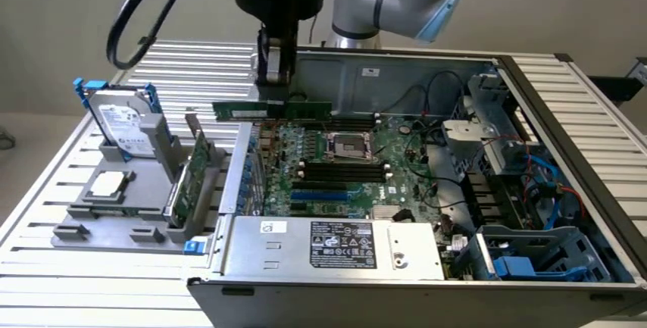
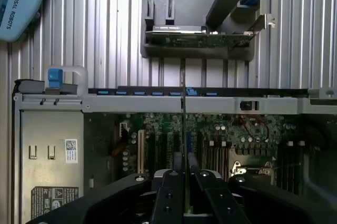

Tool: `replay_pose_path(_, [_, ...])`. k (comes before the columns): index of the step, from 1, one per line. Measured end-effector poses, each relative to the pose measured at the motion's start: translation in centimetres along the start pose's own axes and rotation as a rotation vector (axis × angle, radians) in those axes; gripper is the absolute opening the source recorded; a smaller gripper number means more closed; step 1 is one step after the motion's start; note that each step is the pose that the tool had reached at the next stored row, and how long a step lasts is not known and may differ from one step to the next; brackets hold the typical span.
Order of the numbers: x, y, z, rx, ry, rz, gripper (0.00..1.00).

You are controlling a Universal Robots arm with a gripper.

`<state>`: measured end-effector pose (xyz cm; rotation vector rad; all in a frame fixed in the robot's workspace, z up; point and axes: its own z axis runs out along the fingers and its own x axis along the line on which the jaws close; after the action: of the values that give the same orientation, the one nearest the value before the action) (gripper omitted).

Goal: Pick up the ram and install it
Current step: 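Pick up the ram and move it above insertion slot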

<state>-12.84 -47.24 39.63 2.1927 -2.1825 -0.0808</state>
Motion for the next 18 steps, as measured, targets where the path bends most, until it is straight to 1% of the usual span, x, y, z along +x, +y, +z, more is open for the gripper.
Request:
replay_pose_path(4, [-0.5,-1.81,0.06,-0.0009,0.0,0.0,0.14])
replay_pose_path(7, [-1.2,-3.22,0.5,-0.0015,0.0,0.0,0.14])
replay_pose_path(13, [-2.7,-5.78,1.42,-0.0016,0.0,0.0,0.14])
replay_pose_path(18, [-3.9,-7.7,2.19,-0.0019,0.0001,0.0,0.14])
